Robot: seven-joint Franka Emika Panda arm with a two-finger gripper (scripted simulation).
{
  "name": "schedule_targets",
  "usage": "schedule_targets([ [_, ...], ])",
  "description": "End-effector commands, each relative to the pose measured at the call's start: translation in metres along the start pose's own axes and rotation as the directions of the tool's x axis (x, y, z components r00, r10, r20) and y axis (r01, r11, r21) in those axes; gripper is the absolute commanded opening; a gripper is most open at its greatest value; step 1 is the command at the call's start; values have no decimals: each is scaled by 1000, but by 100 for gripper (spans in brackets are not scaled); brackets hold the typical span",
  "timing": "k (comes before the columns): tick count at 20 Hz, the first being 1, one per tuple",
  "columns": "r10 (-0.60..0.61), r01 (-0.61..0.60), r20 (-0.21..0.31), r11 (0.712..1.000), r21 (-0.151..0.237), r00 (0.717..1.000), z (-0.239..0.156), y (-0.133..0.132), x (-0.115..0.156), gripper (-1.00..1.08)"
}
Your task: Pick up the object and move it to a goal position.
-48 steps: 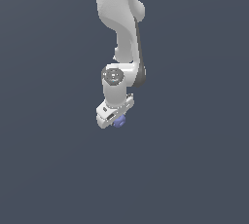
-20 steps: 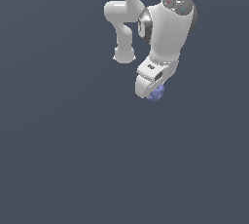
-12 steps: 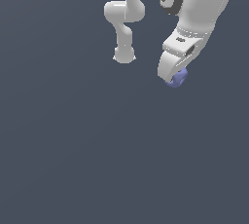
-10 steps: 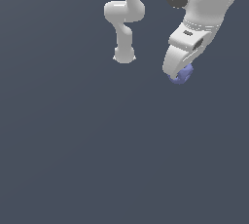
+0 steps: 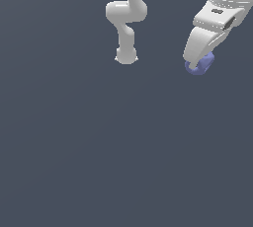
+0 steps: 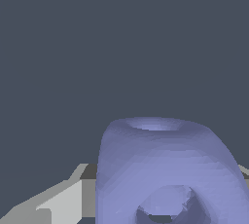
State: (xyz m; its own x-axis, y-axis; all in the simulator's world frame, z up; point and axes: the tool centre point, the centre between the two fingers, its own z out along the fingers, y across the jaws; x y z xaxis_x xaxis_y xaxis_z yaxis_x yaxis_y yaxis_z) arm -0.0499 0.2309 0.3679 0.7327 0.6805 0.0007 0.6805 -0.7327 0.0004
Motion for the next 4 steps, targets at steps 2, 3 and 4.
schedule_targets([
  [2,1,-1,1,1000,0,1000,-5,-3,3,-100],
  [3,1,-1,1,1000,0,1000,-6,-3,4,-100],
  [4,1,-1,1,1000,0,1000,-6,-3,4,-100],
])
